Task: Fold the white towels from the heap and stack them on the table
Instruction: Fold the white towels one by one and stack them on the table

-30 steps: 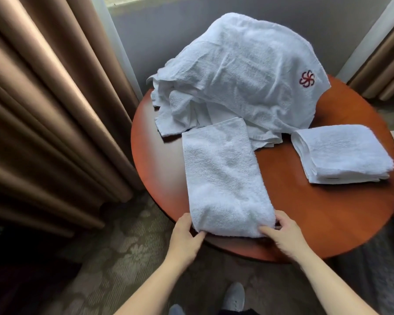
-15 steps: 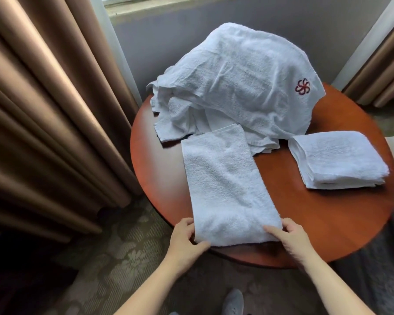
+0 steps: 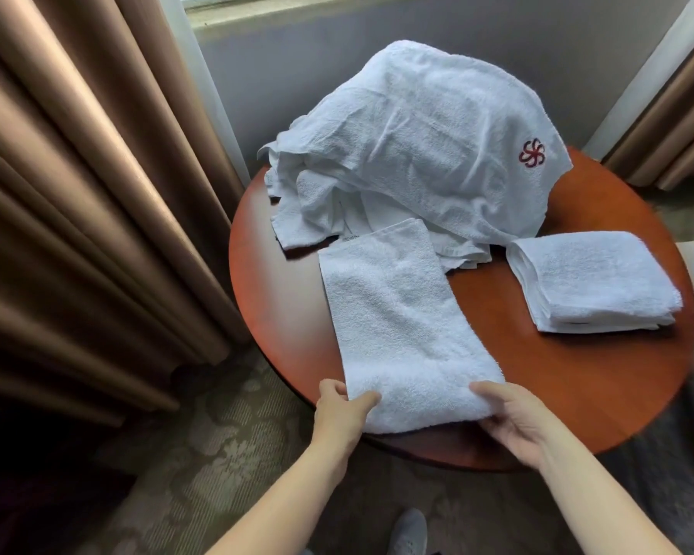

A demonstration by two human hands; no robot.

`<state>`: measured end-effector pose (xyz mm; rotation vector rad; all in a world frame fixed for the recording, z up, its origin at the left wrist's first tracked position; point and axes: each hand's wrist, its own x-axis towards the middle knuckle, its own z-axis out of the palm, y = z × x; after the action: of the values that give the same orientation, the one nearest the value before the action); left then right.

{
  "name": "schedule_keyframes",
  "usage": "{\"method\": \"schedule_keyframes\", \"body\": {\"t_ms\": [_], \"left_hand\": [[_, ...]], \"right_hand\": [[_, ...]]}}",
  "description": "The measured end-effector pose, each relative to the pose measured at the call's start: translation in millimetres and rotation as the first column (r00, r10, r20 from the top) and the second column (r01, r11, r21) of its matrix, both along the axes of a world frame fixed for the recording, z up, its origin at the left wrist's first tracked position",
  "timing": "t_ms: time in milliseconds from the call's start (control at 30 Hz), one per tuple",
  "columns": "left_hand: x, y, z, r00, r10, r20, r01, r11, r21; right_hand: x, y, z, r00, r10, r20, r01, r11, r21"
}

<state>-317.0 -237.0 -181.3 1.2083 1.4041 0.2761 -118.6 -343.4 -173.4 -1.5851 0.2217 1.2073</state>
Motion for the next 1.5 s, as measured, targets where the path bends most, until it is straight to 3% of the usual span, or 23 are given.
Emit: {"method": "schedule_keyframes", "body": {"t_ms": [33,100,167,233,300,333,400,433,467,500,567,633,700,767,900,1000,1100,1167,1233,1267,1333,1400,1500], "left_hand": [[1.4,-2.9,-0.2,0.999,-0.030,-0.026,0.031,0.999,0.027],[0.5,-10.6,-3.6,0.969,-0.094,-0.227,0.153,0.954,0.259],[-3.8,-17.0,-5.5,0.923,-0.063,-0.380,0.303,0.726,0.617],[-5.2,-20.4,-10.0,0.878,-0.123,-0.463,0.471,0.400,0.786],[-2.2,-21.9,-17.0,0.773,-0.208,-0.600,0.632,0.169,0.756],[1.5,-22.4,-19.0,0.712,-0.244,-0.658,0.696,0.120,0.708],[9.3,-25.2,-24.0,0.611,-0.303,-0.732,0.787,0.132,0.602],[11.7,-26.0,-27.3,0.591,-0.314,-0.743,0.803,0.145,0.578],[12.9,-26.3,-30.4,0.586,-0.321,-0.744,0.807,0.154,0.570],[14.0,-26.0,-33.1,0.580,-0.323,-0.747,0.812,0.156,0.563],[15.6,-26.1,-38.1,0.564,-0.321,-0.761,0.822,0.132,0.553],[16.3,-25.3,-38.8,0.560,-0.315,-0.766,0.822,0.098,0.560],[16.4,-22.4,-37.4,0.561,-0.335,-0.757,0.817,0.076,0.571],[14.9,-20.2,-32.6,0.564,-0.349,-0.749,0.811,0.064,0.581],[11.4,-15.9,-18.1,0.608,-0.377,-0.698,0.771,0.070,0.634],[8.0,-4.8,-5.2,0.633,-0.374,-0.678,0.752,0.087,0.653],[0.8,7.4,1.7,0.602,-0.377,-0.704,0.775,0.063,0.629],[-5.7,12.0,1.3,0.563,-0.374,-0.737,0.807,0.057,0.588],[-13.6,16.9,-1.9,0.608,-0.390,-0.692,0.776,0.107,0.621],[-17.3,20.4,-2.8,0.665,-0.436,-0.607,0.724,0.176,0.667],[-21.0,26.0,5.9,0.816,-0.488,-0.311,0.540,0.450,0.711],[-19.6,28.6,17.7,0.904,-0.427,-0.008,0.337,0.702,0.627],[-13.7,31.3,25.4,0.906,-0.370,0.208,0.209,0.815,0.540]], "right_hand": [[-1.2,0.6,3.7,1.000,-0.005,-0.029,0.004,1.000,-0.010],[-4.5,1.8,8.3,0.998,-0.019,-0.058,0.018,0.999,-0.033],[-7.3,5.1,13.0,0.998,-0.032,-0.054,0.030,0.999,-0.033],[-10.5,7.7,15.8,0.999,-0.034,-0.042,0.033,0.999,-0.027],[-13.6,9.2,21.3,1.000,-0.018,-0.013,0.018,1.000,-0.009],[-14.0,9.1,22.7,1.000,0.004,0.007,-0.004,1.000,-0.004],[-12.4,6.1,20.6,0.988,0.093,0.123,-0.086,0.994,-0.065],[-11.3,1.1,15.8,0.944,0.207,0.255,-0.169,0.972,-0.164],[-10.5,-4.7,10.3,0.830,0.362,0.425,-0.228,0.915,-0.333],[-8.9,-10.9,4.7,0.643,0.501,0.579,-0.238,0.849,-0.472],[-8.6,-22.3,-5.0,0.194,0.528,0.826,-0.293,0.835,-0.465],[-11.8,-31.3,-19.5,-0.125,0.480,0.869,-0.458,0.749,-0.479],[-15.9,-35.4,-34.8,-0.355,0.528,0.771,-0.492,0.596,-0.635],[-19.0,-33.7,-41.8,-0.420,0.582,0.696,-0.465,0.520,-0.716],[-10.1,-22.7,-45.0,-0.321,0.527,0.787,-0.415,0.668,-0.617],[3.3,-13.9,-34.3,-0.322,0.477,0.818,-0.411,0.708,-0.575],[14.3,-5.4,-17.5,-0.259,0.449,0.855,-0.457,0.723,-0.518],[18.1,0.2,-3.7,-0.177,0.424,0.888,-0.504,0.736,-0.452],[20.0,2.7,13.6,-0.008,0.426,0.905,-0.545,0.757,-0.361],[21.2,3.3,22.9,0.105,0.416,0.903,-0.554,0.779,-0.295],[27.0,3.5,34.2,0.297,0.338,0.893,-0.519,0.842,-0.146],[35.4,5.5,35.9,0.426,0.253,0.868,-0.464,0.885,-0.031],[38.4,12.0,28.0,0.515,0.330,0.791,-0.496,0.867,-0.039]]}}
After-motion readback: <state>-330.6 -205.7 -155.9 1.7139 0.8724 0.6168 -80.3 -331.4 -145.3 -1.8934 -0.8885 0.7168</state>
